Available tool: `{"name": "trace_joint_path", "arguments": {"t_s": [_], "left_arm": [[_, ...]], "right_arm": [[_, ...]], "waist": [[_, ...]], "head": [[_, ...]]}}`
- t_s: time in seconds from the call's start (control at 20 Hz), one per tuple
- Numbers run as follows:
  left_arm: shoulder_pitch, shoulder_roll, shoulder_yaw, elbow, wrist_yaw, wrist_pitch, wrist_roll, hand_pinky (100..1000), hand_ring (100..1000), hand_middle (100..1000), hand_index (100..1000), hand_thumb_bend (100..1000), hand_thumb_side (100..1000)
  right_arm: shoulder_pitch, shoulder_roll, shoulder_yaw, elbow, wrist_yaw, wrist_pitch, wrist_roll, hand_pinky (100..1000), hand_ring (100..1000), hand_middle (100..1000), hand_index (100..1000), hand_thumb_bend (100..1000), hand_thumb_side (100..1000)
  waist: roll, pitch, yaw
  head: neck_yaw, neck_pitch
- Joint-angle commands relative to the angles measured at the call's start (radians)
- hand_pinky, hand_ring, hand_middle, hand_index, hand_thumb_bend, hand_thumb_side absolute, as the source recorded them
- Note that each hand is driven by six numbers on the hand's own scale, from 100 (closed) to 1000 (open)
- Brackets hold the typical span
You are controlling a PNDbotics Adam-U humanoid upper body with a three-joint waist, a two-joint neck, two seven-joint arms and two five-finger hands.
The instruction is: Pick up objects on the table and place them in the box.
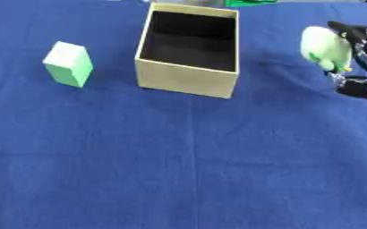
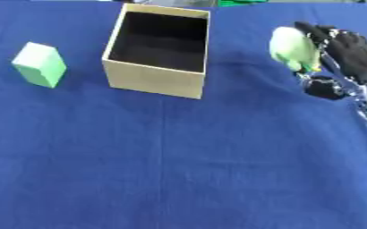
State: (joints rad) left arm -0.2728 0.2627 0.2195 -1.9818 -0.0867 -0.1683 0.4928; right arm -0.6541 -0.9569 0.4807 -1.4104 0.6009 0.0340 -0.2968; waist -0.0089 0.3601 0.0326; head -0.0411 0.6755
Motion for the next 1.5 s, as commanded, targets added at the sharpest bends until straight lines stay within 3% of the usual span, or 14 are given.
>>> {"name": "trace_joint_path", "arguments": {"t_s": [0.05, 0.25, 0.55, 0.7, 1.1, 1.5], "left_arm": [[-0.005, 0.01, 0.004, -0.018, 0.001, 0.0, -0.002, 773, 643, 609, 757, 222, 933], [-0.003, 0.012, 0.004, -0.018, 0.001, 0.0, -0.003, 774, 643, 610, 757, 222, 933], [-0.001, 0.017, 0.001, -0.018, 0.001, 0.002, -0.005, 774, 644, 610, 757, 225, 934], [-0.002, 0.022, -0.003, -0.018, 0.003, 0.002, -0.008, 774, 644, 611, 757, 226, 932], [-0.007, 0.031, -0.017, -0.018, 0.009, 0.0, -0.022, 774, 645, 612, 757, 226, 929], [-0.01, 0.035, -0.023, -0.018, 0.015, 0.0, -0.031, 774, 646, 612, 757, 227, 929]], "right_arm": [[-0.026, -0.028, -0.021, -0.017, -0.023, -0.002, -0.018, 412, 491, 370, 438, 100, 100], [-0.048, -0.035, -0.036, -0.048, -0.069, -0.016, 0.031, 428, 499, 351, 424, 100, 136], [-0.114, -0.053, -0.059, -0.106, -0.165, -0.061, 0.218, 450, 512, 363, 436, 100, 247], [-0.166, -0.038, -0.064, -0.096, -0.203, -0.07, 0.297, 453, 513, 367, 441, 100, 258], [-0.36, 0.11, -0.05, 0.059, -0.168, -0.116, 0.437, 470, 520, 383, 453, 100, 265], [-0.486, 0.26, -0.073, 0.264, -0.049, -0.233, 0.551, 513, 540, 415, 477, 100, 292]], "waist": [[-0.001, -0.02, -0.001], [-0.002, -0.023, -0.001], [-0.008, -0.029, 0.001], [-0.012, -0.033, 0.003], [-0.013, -0.041, 0.016], [-0.014, -0.048, 0.034]], "head": [[0.003, -0.007], [0.003, -0.003], [-0.002, 0.007], [-0.009, 0.015], [-0.036, 0.022], [-0.055, 0.019]]}}
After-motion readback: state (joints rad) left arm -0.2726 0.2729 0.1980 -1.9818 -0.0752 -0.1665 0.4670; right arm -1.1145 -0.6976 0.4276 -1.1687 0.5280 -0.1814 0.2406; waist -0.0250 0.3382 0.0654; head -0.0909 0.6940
